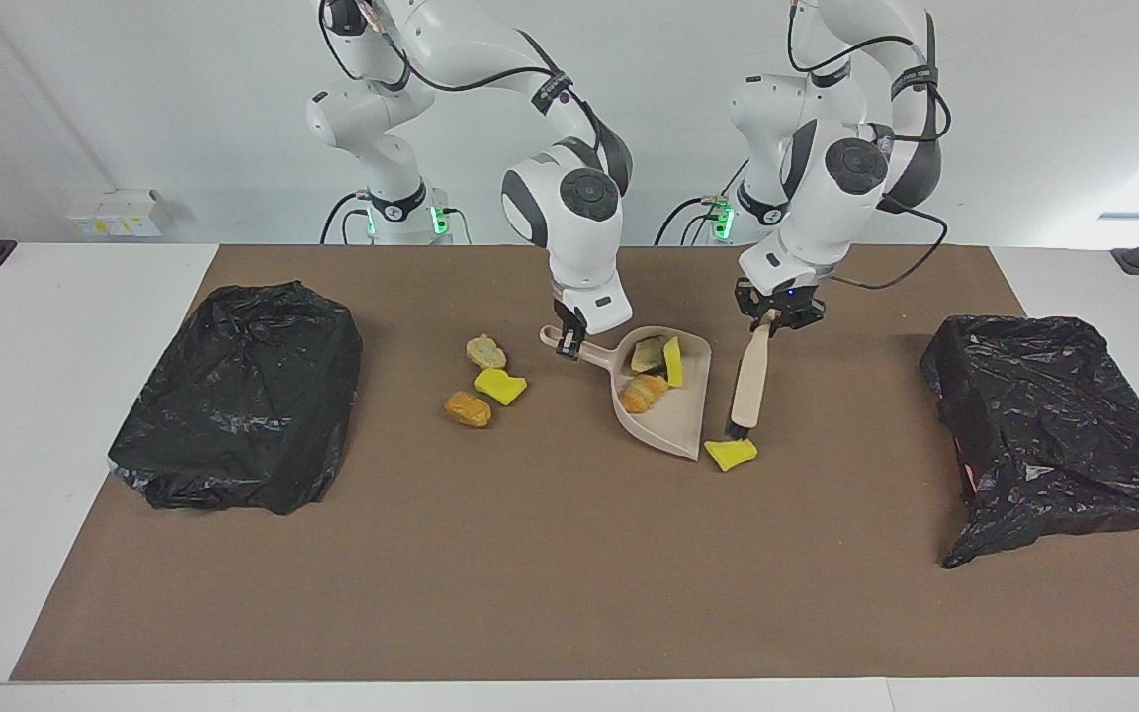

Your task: Sweep and dump trash in bin

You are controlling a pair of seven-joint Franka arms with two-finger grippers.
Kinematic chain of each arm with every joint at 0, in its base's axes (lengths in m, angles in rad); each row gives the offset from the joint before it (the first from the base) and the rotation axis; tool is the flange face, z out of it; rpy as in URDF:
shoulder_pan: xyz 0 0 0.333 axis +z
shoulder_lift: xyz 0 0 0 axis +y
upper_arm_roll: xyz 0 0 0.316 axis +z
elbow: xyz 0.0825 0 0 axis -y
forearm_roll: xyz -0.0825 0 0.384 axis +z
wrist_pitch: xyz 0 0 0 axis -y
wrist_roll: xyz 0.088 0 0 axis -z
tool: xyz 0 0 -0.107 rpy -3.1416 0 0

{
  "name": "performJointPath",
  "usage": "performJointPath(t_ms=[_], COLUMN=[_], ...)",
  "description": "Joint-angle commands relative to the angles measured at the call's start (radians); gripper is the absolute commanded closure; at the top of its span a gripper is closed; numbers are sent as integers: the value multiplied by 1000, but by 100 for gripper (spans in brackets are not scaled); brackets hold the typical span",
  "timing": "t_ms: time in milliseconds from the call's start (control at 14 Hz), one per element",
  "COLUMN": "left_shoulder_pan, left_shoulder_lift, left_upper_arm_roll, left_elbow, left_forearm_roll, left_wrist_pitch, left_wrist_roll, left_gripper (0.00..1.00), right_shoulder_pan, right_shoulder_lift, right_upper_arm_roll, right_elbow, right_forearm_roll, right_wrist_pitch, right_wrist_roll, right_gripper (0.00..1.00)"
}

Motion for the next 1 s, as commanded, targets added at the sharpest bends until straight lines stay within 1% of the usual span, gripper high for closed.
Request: performJointPath(t_ms=[0, 142, 214, 285, 356, 498, 570, 641, 712, 783, 926], left_shoulder_pan=[64, 68, 67, 62, 53, 35, 13, 3, -23, -54, -73], left_shoulder_lift=[154, 279, 301, 299, 282, 242, 213, 179, 139, 121, 114], left_upper_arm_roll=[-10, -10, -10, -12, -15, -23, -23, -23, -21, -20, -21], left_elbow=[129, 238, 245, 236, 216, 159, 112, 52, -5, -34, -39], left_forearm_roll=[85, 116, 127, 127, 126, 116, 109, 60, -22, -72, -83], left_wrist_pitch=[50, 57, 79, 65, 19, -25, -35, -32, -21, -16, -19], left_wrist_roll=[61, 72, 82, 84, 93, 176, 196, 194, 184, 153, 43], left_gripper=[100, 100, 100, 100, 100, 100, 100, 100, 100, 100, 100], right_shoulder_pan=[4, 4, 4, 6, 6, 6, 6, 6, 6, 6, 6], right_shoulder_lift=[-18, -20, -20, -20, -20, -20, -20, -20, -20, -20, -20], right_upper_arm_roll=[0, 0, 0, 0, 0, 0, 0, 0, 0, 0, 0], right_elbow=[-27, -27, -27, -28, -28, -28, -28, -28, -28, -28, -30], right_forearm_roll=[-8, -8, -8, -8, -8, -8, -8, -8, -8, -8, -8], right_wrist_pitch=[30, 31, 31, 31, 31, 31, 31, 31, 31, 31, 31], right_wrist_roll=[17, 18, 23, 26, 26, 26, 26, 26, 26, 26, 26], right_gripper=[100, 100, 100, 100, 100, 100, 100, 100, 100, 100, 100])
